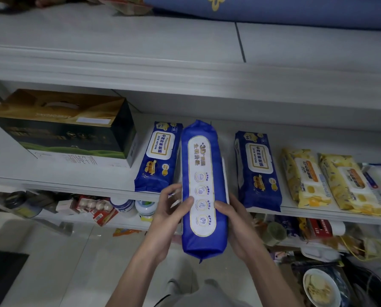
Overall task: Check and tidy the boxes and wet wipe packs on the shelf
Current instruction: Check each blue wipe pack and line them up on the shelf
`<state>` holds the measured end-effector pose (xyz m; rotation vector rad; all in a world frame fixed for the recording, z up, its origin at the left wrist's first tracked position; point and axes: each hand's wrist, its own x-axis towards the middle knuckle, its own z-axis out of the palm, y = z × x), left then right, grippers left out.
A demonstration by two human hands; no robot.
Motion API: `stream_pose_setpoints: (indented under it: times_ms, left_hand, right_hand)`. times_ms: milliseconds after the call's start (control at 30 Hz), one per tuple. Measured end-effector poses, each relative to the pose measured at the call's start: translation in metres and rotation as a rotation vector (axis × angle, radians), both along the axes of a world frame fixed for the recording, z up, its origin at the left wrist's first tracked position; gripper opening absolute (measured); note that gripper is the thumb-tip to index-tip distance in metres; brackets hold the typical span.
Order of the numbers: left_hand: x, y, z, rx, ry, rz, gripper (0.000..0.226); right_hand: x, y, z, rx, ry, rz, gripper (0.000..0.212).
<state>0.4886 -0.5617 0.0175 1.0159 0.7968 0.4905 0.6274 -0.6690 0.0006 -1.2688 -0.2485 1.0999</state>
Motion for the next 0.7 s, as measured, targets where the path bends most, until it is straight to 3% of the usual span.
stream_pose_setpoints:
  times_ms: [67, 233, 367, 467, 567, 700]
  left_hand:
    - [0.0, 0.002, 0.002, -0.034, -0.029, -0.041, 0.055]
    - [0.002, 0.005, 0.004, -0.047, -0.048, -0.069, 0.068]
    - [0.003, 0.005, -0.004, -0.028, -0.023, -0.103, 0.074]
    - [0.003, 0.007, -0.006, -0.028, -0.025, -0.127, 0.077]
    - [0.002, 0.012, -0.003, 0.0, -0.039, -0.158, 0.081]
    - [0.003, 0.016, 0.001, 0.022, -0.059, -0.193, 0.082]
  right_hand:
    - [-0.003, -0.003, -0.003, 0.023, 0.034, -0.006, 0.081]
    - [0.006, -0.009, 0.006, 0.023, -0.063, 0.121, 0.059]
    - [0.006, -0.013, 0.006, 0.016, -0.075, 0.107, 0.079]
    - [0.002, -0.013, 0.004, 0.042, -0.081, 0.059, 0.067]
    - [0.001, -0.012, 0.006, 0.054, -0.07, 0.041, 0.08]
    - [0.0, -0.011, 0.009, 0.045, -0.062, 0.015, 0.072]
